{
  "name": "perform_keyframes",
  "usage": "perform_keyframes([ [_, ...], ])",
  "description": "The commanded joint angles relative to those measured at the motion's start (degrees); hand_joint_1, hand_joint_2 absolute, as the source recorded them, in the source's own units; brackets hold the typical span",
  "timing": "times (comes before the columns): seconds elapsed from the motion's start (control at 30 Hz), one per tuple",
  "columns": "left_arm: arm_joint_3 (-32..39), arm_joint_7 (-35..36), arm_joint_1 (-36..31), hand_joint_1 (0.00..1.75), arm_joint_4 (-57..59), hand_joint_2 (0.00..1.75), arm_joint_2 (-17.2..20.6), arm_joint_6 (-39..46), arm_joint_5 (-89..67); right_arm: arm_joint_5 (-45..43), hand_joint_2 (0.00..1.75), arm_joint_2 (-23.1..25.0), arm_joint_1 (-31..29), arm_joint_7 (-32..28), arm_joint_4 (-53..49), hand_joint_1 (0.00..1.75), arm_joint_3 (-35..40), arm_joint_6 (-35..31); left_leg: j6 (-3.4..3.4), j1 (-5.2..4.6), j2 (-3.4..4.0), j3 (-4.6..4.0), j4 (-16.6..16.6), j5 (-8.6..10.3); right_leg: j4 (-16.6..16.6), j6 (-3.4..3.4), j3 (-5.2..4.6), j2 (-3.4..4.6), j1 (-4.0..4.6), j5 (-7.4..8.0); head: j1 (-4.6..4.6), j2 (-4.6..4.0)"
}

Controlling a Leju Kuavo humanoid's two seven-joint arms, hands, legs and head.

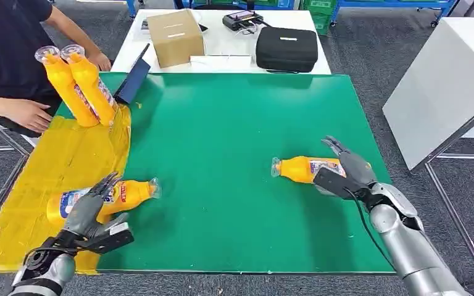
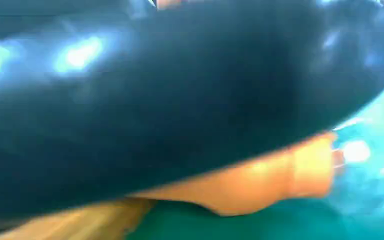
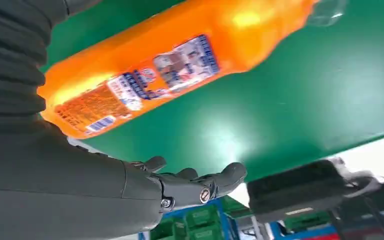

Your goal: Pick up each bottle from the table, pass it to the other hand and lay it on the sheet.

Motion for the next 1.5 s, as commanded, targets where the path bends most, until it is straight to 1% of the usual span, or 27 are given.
perform_keyframes([
  [0.03,1.81,-3.24,-0.52,0.00,-5.04,0.00,-4.99,-2.43,7.20,1.99,1.75,-3.00,-4.18,1.54,8.38,0.00,2.69,1.39,-0.03,0.01,0.05,-0.07,0.03,-0.03,0.01,-0.02,-0.08,0.21,0.01,0.02,-0.04,0.00],
  [0.13,1.04,-3.16,-0.92,0.00,-5.59,0.00,-5.07,-3.31,7.48,3.18,1.75,-4.15,-4.85,1.52,9.80,0.00,3.72,2.80,-0.06,0.03,-0.02,-0.16,0.15,-0.09,0.07,-0.05,-0.14,0.27,0.03,-0.04,-0.02,0.00],
  [0.17,0.86,-3.34,-1.19,0.00,-5.35,0.00,-5.18,-3.50,7.94,3.36,1.75,-4.54,-5.19,1.45,10.63,0.00,4.34,3.56,-0.02,-0.02,-0.04,-0.25,0.07,-0.02,0.02,0.00,-0.25,0.11,0.00,0.01,-0.02,0.00],
  [0.23,0.52,-3.75,-1.63,0.00,-4.85,0.00,-5.41,-3.66,8.83,4.07,1.75,-5.22,-5.69,1.48,12.30,0.00,5.66,4.24,-0.04,0.02,0.04,-0.24,0.10,-0.06,0.03,-0.03,-0.26,0.27,0.03,0.01,-0.04,0.00],
  [0.27,0.39,-3.80,-1.74,0.00,-4.70,0.00,-5.41,-3.59,8.95,4.33,1.75,-5.54,-5.84,1.49,12.67,0.00,6.24,4.49,-0.01,-0.01,-0.02,-0.27,0.03,-0.01,-0.01,0.01,-0.29,0.12,0.00,0.03,-0.02,0.00],
  [0.33,0.22,-3.97,-2.03,0.00,-4.22,0.00,-5.41,-3.54,9.39,4.55,1.75,-6.28,-6.13,1.63,13.41,0.00,7.37,5.48,-0.03,0.01,0.01,-0.26,0.07,-0.04,-0.01,-0.02,-0.25,0.22,0.02,0.02,-0.02,0.00],
  [0.37,0.15,-4.07,-2.10,0.00,-4.07,0.00,-5.41,-3.46,9.45,4.70,1.75,-6.69,-6.17,1.88,13.68,0.00,7.79,6.00,-0.02,0.00,0.01,-0.27,0.02,-0.01,-0.02,0.00,-0.29,0.14,0.01,0.04,-0.02,0.00],
  [0.5,-0.14,-4.45,-2.26,0.00,-3.53,0.00,-5.59,-3.21,9.76,5.25,1.75,-7.66,-6.24,2.30,14.94,0.00,8.71,6.30,-0.04,0.00,-0.04,-0.27,0.05,-0.02,-0.01,-0.03,-0.27,0.15,0.02,0.01,-0.02,0.00],
  [0.57,-0.57,-5.00,-2.88,0.00,-2.85,0.00,-5.66,-3.03,10.23,6.31,1.75,-8.50,-7.35,3.79,17.40,0.00,10.76,8.56,-0.05,-0.01,-0.02,-0.28,0.05,-0.03,0.00,-0.03,-0.30,0.15,0.00,0.01,-0.02,0.00],
  [0.63,-2.15,-5.65,-5.48,0.00,-0.44,0.00,-6.10,-3.37,10.64,8.20,1.75,-9.80,-9.40,5.67,22.63,0.00,14.30,11.25,-0.04,0.00,-0.05,-0.27,0.03,-0.01,-0.03,-0.02,-0.27,0.11,0.01,0.02,-0.02,0.00],
  [0.7,-2.80,-5.58,-6.67,0.00,0.52,0.00,-6.55,-3.30,10.78,8.74,1.75,-9.96,-9.85,5.02,25.32,0.00,15.31,11.07,-0.02,0.00,-0.14,-0.28,0.04,0.03,-0.04,0.00,-0.28,-0.01,0.02,0.03,-0.04,0.00],
  [0.8,-2.83,-5.54,-6.66,0.00,0.60,0.00,-6.56,-3.24,10.78,8.75,1.75,-9.81,-9.91,5.01,25.50,0.00,15.35,11.01,-0.02,0.03,-0.22,-0.22,0.00,0.06,-0.13,-0.01,-0.19,-0.04,0.04,0.05,0.00,0.00],
  [0.83,-3.58,-5.76,-7.18,0.00,1.13,0.00,-6.52,-3.28,10.68,10.15,1.75,-9.67,-10.05,6.09,27.30,0.00,16.56,11.48,0.03,0.02,-0.18,-0.22,0.00,0.08,-0.12,0.00,-0.20,-0.02,0.03,0.06,0.00,0.00],
  [0.87,-4.24,-5.95,-7.94,0.00,1.79,0.00,-6.85,-3.39,10.64,10.80,1.75,-9.68,-9.19,6.48,28.49,1.38,17.06,11.49,0.04,-0.01,-0.14,-0.23,0.00,0.05,-0.08,0.02,-0.20,-0.02,0.00,0.05,-0.02,0.00],
  [0.9,-4.89,-6.16,-8.71,0.00,2.56,0.00,-7.15,-3.32,10.68,11.28,1.75,-9.53,-8.26,6.40,29.93,1.73,17.46,11.21,0.02,0.02,-0.13,-0.18,-0.02,0.05,-0.12,0.01,-0.12,0.03,0.03,0.07,-0.02,0.00],
  [1.0,-6.26,-6.33,-10.31,0.00,4.71,0.00,-7.91,-2.79,10.96,11.76,1.75,-9.07,-5.39,5.23,33.33,1.75,18.11,9.68,0.03,0.03,-0.26,-0.18,-0.01,0.08,-0.15,0.09,-0.14,-0.12,0.04,0.09,-0.02,0.00],
  [1.03,-6.77,-6.50,-11.01,0.00,6.22,0.00,-8.17,-1.94,10.94,12.41,1.75,-8.14,-4.79,4.72,35.24,1.75,18.16,8.26,0.01,0.07,-0.48,-0.12,-0.06,0.12,-0.26,0.06,0.00,-0.30,0.06,0.08,0.00,0.00],
  [1.07,-7.04,-6.50,-11.32,0.00,6.86,0.00,-8.37,-1.58,11.11,12.76,1.75,-7.34,-4.44,4.52,36.30,1.75,18.10,7.32,0.00,0.07,-0.55,-0.13,-0.09,0.13,-0.28,0.05,0.03,-0.34,0.05,0.08,-0.11,0.00],
  [1.1,-7.16,-6.53,-11.42,0.00,7.01,0.00,-8.36,-1.49,11.12,12.83,1.75,-7.07,-4.30,4.49,36.55,1.75,18.11,7.11,0.02,0.11,-0.29,-0.01,-0.03,0.07,-0.26,0.08,0.05,-0.17,0.09,0.10,-0.13,0.00],
  [1.2,-7.35,-6.71,-11.53,0.00,7.20,0.00,-8.32,-1.42,11.53,13.60,1.75,-6.29,-4.32,4.50,37.07,1.75,18.31,6.93,0.05,0.12,-0.17,0.13,0.00,0.04,-0.23,0.09,0.11,-0.06,0.11,0.12,-0.13,0.00],
  [1.23,-7.49,-6.68,-11.59,0.00,7.27,0.00,-8.33,-1.32,11.59,14.11,1.75,-5.68,-3.99,4.68,37.46,1.75,18.34,6.64,0.02,0.16,-0.26,0.22,-0.04,0.08,-0.31,0.07,0.23,-0.10,0.14,0.14,-0.13,0.00],
  [1.27,-7.68,-6.63,-11.78,0.00,7.48,0.00,-8.39,-1.27,11.65,14.62,1.75,-4.89,-3.59,5.00,38.00,1.75,18.25,6.26,0.03,0.20,-0.16,0.44,0.00,-0.02,-0.31,0.07,-0.12,-0.10,0.15,0.10,-0.09,0.00],
  [1.33,-7.81,-6.49,-11.70,0.00,7.49,0.00,-8.28,-0.97,11.46,14.59,1.75,-3.84,-3.01,5.55,38.40,1.75,17.81,5.36,0.12,0.23,-0.23,0.56,-0.06,-0.06,-0.44,0.04,0.03,-0.14,0.17,0.02,-0.09,0.00],
  [1.4,-7.64,-6.05,-10.98,0.00,6.77,0.00,-7.89,-0.78,11.59,14.50,1.75,-2.28,-3.36,5.88,38.88,1.75,16.03,3.16,0.11,0.26,-0.30,0.52,-0.14,0.05,-0.57,0.07,0.05,-0.13,0.20,0.09,-0.11,0.00],
  [1.43,-6.88,-6.02,-10.34,0.00,6.02,0.00,-7.81,-0.97,12.63,14.12,1.75,-1.50,-3.75,5.82,38.57,1.75,15.12,1.87,0.13,0.26,-0.07,0.86,-0.01,-0.17,-0.44,0.12,0.32,-0.01,0.18,-0.06,-0.11,0.00],
  [1.47,-5.54,-6.70,-8.41,0.00,3.32,0.00,-7.43,-2.57,15.36,12.71,1.75,0.14,-4.29,4.78,37.36,1.75,12.97,-0.59,0.11,0.29,-0.10,0.84,-0.10,-0.07,-0.57,0.11,0.34,0.02,0.20,0.05,-0.09,0.00],
  [1.5,-4.38,-7.05,-6.44,0.00,0.46,0.00,-7.04,-4.60,17.71,11.92,1.75,1.32,-4.63,3.96,35.61,1.75,11.43,-2.54,0.13,0.26,0.05,0.96,-0.04,-0.14,-0.52,0.14,0.43,0.12,0.18,0.01,-0.11,0.00],
])
